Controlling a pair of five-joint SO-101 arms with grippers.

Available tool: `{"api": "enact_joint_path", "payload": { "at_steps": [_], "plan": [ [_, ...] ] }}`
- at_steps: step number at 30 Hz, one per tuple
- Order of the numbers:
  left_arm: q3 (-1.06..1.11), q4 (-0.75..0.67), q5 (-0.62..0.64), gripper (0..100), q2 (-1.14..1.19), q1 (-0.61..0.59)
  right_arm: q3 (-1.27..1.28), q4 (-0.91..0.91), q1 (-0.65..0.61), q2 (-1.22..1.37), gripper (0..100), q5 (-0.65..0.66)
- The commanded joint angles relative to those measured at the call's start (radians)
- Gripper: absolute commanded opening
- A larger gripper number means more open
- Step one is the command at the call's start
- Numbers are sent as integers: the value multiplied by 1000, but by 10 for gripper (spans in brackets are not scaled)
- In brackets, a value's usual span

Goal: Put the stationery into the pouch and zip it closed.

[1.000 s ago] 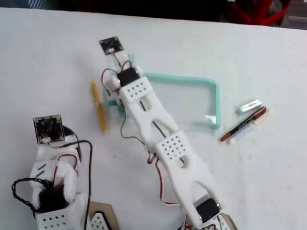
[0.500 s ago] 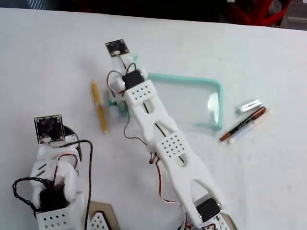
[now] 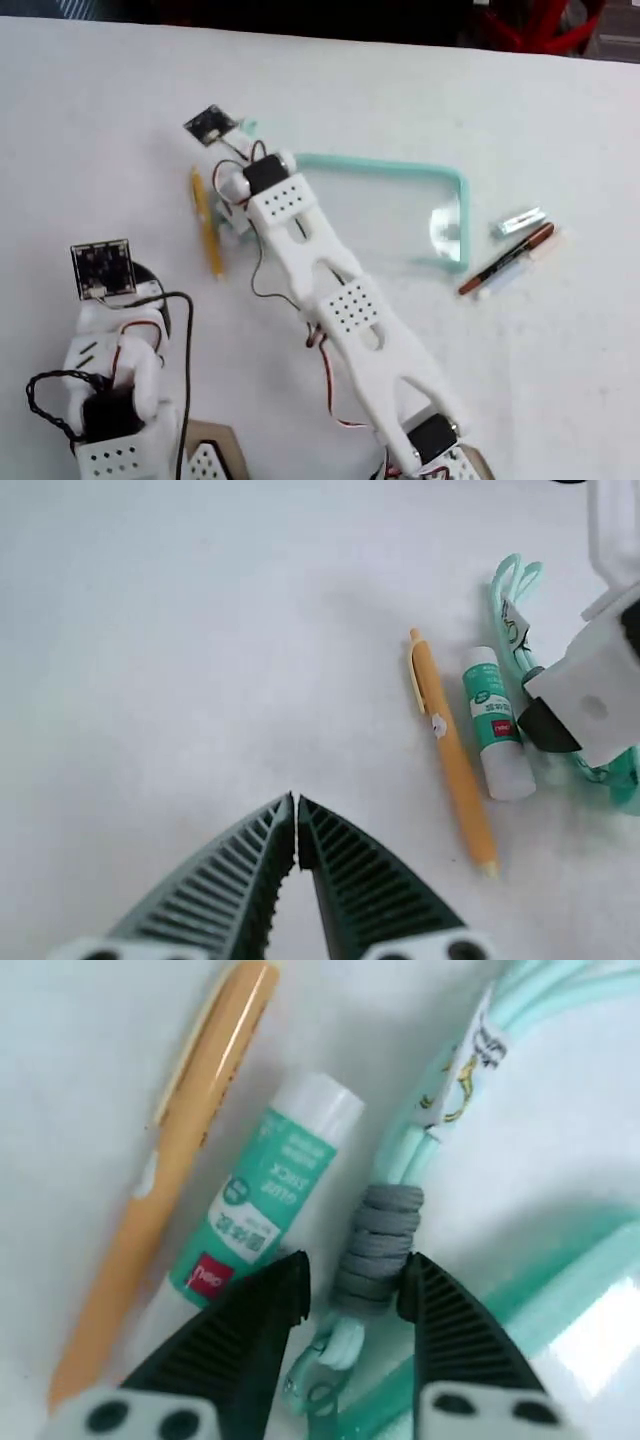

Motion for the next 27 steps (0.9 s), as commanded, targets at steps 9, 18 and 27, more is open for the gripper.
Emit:
{"api": "enact_joint_path", "payload": {
  "at_steps": [9, 18, 27],
  "plan": [
    [-5, -23, 6, 28, -10, -2, -5, -58, -8, -10, 39, 155],
    [-8, -14, 29, 282, -10, 108, -5, 87, -7, -378, 17, 160],
    [-209, 38, 133, 317, -10, 300, -5, 142, -8, -730, 17, 129]
  ]
}}
